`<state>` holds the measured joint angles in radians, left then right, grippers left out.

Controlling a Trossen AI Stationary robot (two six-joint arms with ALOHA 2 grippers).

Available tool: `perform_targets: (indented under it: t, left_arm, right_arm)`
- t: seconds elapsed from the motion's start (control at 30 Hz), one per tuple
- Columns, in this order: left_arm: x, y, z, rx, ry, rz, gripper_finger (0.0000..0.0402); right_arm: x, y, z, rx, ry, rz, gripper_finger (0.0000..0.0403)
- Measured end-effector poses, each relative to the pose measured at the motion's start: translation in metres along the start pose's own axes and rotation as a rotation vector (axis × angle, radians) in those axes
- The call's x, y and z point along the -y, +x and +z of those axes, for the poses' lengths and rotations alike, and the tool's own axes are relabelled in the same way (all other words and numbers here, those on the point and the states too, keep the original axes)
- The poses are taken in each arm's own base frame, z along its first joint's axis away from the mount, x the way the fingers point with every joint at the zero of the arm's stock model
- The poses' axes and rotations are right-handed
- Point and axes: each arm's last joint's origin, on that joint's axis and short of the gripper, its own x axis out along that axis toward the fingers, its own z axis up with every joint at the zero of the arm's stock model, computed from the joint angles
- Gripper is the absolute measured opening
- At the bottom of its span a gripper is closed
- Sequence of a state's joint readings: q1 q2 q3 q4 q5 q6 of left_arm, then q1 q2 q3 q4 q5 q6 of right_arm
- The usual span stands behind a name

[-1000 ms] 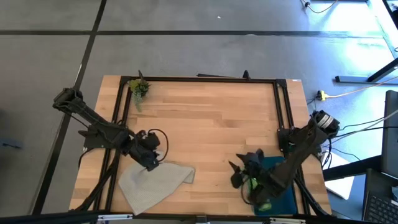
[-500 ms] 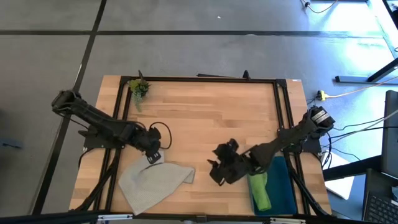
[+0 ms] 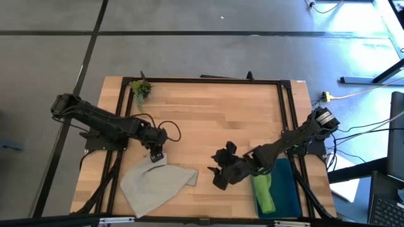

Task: Roll microfiber towels into tight, uniform cylinder then place into a basket
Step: Roll the gray microfiber cloth

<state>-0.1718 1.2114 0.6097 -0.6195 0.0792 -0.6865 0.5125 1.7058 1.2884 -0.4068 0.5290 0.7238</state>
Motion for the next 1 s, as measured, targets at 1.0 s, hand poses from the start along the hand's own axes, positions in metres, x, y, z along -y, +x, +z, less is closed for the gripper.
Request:
perform_targets:
  t: [1.0]
  left_arm:
    - [-0.029, 0.025, 0.015, -0.175, 0.123, -0.188, 0.0149]
  right_arm:
    - [0.010, 0.006, 0.007, 0.002, -0.060, -0.031, 0.0228]
